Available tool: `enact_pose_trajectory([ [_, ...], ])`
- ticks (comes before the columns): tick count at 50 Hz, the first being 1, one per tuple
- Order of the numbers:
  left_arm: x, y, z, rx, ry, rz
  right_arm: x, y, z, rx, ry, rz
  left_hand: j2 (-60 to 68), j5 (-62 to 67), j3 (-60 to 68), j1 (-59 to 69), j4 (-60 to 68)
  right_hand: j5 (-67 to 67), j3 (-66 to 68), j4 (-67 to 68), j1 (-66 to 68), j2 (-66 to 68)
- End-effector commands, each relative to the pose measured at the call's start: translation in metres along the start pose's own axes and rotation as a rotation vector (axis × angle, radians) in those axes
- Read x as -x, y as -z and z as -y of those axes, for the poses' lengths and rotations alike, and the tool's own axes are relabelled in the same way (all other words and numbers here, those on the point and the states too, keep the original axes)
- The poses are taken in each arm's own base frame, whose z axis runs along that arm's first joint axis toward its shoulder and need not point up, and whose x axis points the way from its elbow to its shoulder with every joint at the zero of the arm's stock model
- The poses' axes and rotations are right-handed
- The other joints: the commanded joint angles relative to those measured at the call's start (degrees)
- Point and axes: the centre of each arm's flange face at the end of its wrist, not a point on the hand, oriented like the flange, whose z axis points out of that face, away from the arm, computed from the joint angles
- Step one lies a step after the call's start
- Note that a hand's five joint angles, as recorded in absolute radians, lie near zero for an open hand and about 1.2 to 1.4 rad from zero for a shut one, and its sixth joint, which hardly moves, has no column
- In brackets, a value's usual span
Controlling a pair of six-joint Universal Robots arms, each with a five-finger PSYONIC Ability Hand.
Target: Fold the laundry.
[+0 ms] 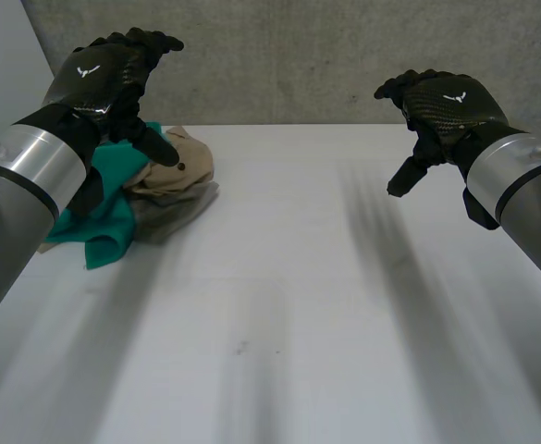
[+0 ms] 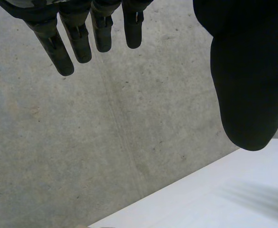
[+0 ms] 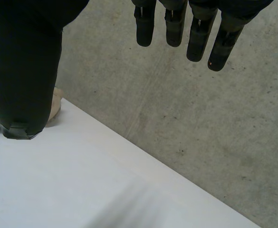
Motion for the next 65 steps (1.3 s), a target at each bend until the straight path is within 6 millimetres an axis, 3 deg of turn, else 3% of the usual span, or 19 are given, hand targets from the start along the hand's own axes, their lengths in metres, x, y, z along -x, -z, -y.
enact_pose_trajectory([
  [1,0.006,-0.007,-0.007,0.004,-0.043,0.012,0.000,0.000,0.000,-0.001,0.000,0.000,-0.05,-0.95,-0.25,0.02,0.11,-3.11,-2.31,-3.41,-1.22,-2.58],
  [7,0.017,-0.027,-0.042,0.043,-0.201,0.026,0.000,0.000,-0.002,0.007,-0.001,0.000,-0.22,-1.12,-0.42,-0.15,-0.05,-3.11,-2.31,-3.41,-1.22,-2.58],
  [15,0.085,-0.077,-0.113,0.067,-0.551,0.155,0.001,0.000,-0.004,0.010,0.000,0.001,-0.22,-1.12,-0.42,-0.15,-0.05,-3.11,-2.31,-3.41,-1.22,-2.58],
  [19,0.114,-0.097,-0.147,0.112,-0.593,0.241,0.001,-0.001,-0.005,0.013,0.002,0.002,-0.22,-1.12,-0.42,-0.15,-0.05,-3.11,-2.31,-3.41,-1.22,-2.58],
  [26,0.155,-0.115,-0.182,0.145,-0.602,0.324,0.001,-0.004,-0.013,0.037,0.045,0.004,3.47,2.57,3.27,3.54,3.64,-3.11,-2.31,-3.41,-1.22,-2.58],
  [30,0.166,-0.124,-0.196,0.142,-0.604,0.339,0.000,-0.005,-0.014,0.039,0.057,0.003,20.59,19.69,20.39,20.66,20.76,-3.11,-2.31,-3.41,-1.22,-2.58],
  [34,0.171,-0.132,-0.199,0.126,-0.610,0.356,0.000,-0.005,-0.016,0.045,0.059,0.004,66.61,65.71,66.41,66.68,66.78,-3.11,-2.31,-3.41,-1.22,-2.58],
  [38,0.170,-0.135,-0.191,0.107,-0.612,0.375,0.000,-0.007,-0.017,0.046,0.059,0.004,68.22,67.32,68.02,68.29,68.39,-3.11,-2.31,-3.41,-1.22,-2.58],
  [42,0.150,-0.136,-0.159,0.059,-0.608,0.402,-0.004,-0.008,-0.014,0.040,0.059,-0.006,68.22,67.32,68.02,68.29,68.39,-3.11,-2.31,-3.41,-1.22,-2.58],
  [45,0.103,-0.126,-0.127,0.010,-0.579,0.348,-0.005,-0.009,-0.012,0.032,0.060,-0.011,68.22,67.32,68.02,68.29,68.39,-3.11,-2.31,-3.41,-1.22,-2.58],
  [46,0.075,-0.118,-0.109,-0.023,-0.550,0.303,-0.005,-0.009,-0.011,0.029,0.061,-0.010,68.22,67.32,68.02,68.29,68.39,-3.11,-2.31,-3.41,-1.22,-2.58],
  [48,0.049,-0.109,-0.088,-0.067,-0.510,0.265,-0.006,-0.008,-0.008,0.022,0.062,-0.013,68.22,67.32,68.02,68.29,68.39,-3.11,-2.31,-3.41,-1.22,-2.58],
  [50,0.004,-0.086,-0.060,-0.122,-0.423,0.175,-0.008,-0.008,-0.003,0.007,0.063,-0.017,68.22,67.32,68.02,68.29,68.39,-3.11,-2.31,-3.41,-1.22,-2.58],
  [53,-0.052,-0.052,-0.038,-0.150,-0.308,0.045,-0.008,-0.008,0.000,-0.002,0.064,-0.021,68.22,67.32,68.02,68.29,68.39,-3.11,-2.31,-3.41,-1.22,-2.58],
  [57,-0.108,-0.019,-0.050,-0.089,-0.209,-0.113,-0.011,-0.008,0.003,-0.011,0.065,-0.030,68.22,67.32,68.02,68.29,68.39,-3.11,-2.31,-3.41,-1.22,-2.58],
  [60,-0.143,-0.004,-0.083,0.003,-0.185,-0.211,-0.019,-0.007,0.005,-0.015,0.064,-0.050,68.22,67.32,68.02,68.29,68.39,-3.11,-2.31,-3.41,-1.22,-2.58],
  [62,-0.157,0.003,-0.099,0.045,-0.186,-0.253,-0.023,-0.007,0.007,-0.019,0.065,-0.061,36.80,35.90,36.60,36.87,36.96,-3.11,-2.31,-3.41,-1.22,-2.58],
  [63,-0.168,0.009,-0.112,0.084,-0.197,-0.285,-0.024,-0.007,0.007,-0.017,0.065,-0.066,-1.78,-2.68,-1.98,-1.71,-1.61,-3.11,-2.31,-3.41,-1.22,-2.58],
  [65,-0.170,0.010,-0.120,0.113,-0.207,-0.292,-0.027,-0.008,0.007,-0.018,0.065,-0.072,0.14,-0.76,-0.06,0.21,0.30,-3.11,-2.31,-3.41,-1.22,-2.58],
])
